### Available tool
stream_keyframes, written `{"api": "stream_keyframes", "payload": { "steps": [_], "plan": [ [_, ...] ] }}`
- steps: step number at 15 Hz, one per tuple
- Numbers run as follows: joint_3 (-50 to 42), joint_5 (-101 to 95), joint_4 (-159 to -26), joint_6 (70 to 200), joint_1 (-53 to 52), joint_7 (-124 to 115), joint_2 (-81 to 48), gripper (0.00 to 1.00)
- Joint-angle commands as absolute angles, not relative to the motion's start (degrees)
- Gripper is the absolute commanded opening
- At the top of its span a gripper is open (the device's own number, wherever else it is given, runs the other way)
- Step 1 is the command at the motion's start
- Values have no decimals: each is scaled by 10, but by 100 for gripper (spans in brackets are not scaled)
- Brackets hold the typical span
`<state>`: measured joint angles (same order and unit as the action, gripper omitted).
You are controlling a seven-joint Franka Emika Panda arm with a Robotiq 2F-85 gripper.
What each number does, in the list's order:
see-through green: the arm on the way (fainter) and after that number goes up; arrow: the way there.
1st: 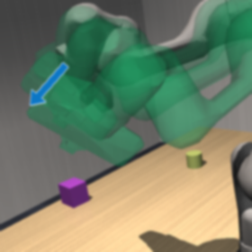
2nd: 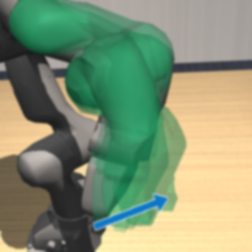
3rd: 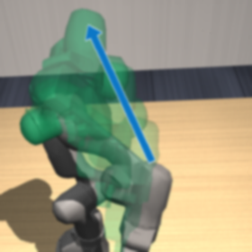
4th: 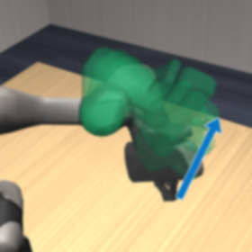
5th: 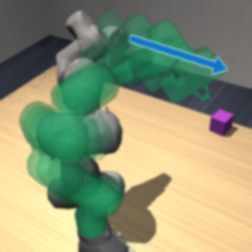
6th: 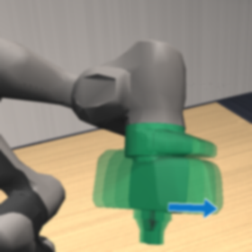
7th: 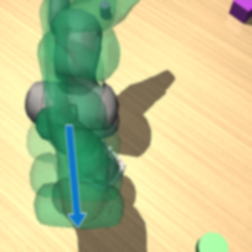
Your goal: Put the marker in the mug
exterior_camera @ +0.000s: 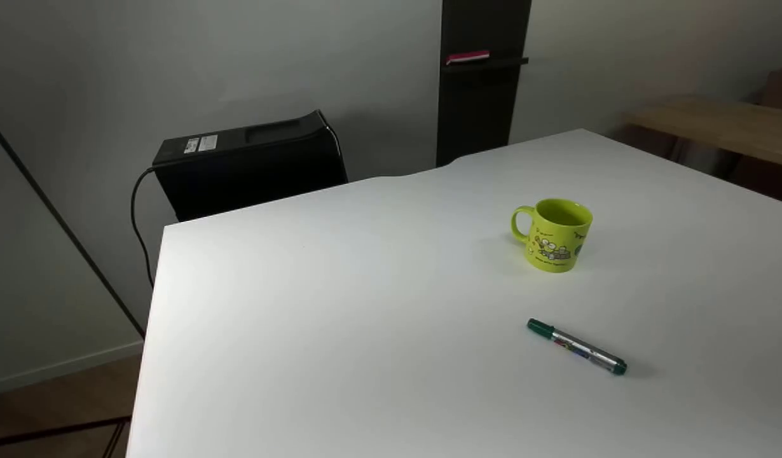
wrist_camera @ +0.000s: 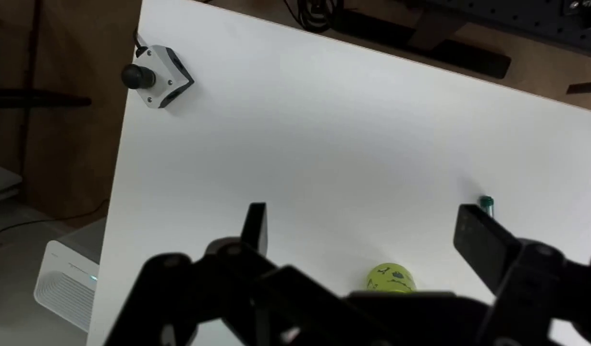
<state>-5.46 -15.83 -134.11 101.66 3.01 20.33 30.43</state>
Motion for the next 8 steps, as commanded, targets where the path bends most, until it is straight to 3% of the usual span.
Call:
{"api": "stream_keyframes", "payload": {
  "steps": [1, 8],
  "plan": [
    [-41, -157, -1390, 1020, -9, 232, 319, 100],
    [-10, -80, -1495, 1074, -105, 285, 321, 100]
  ]
}}
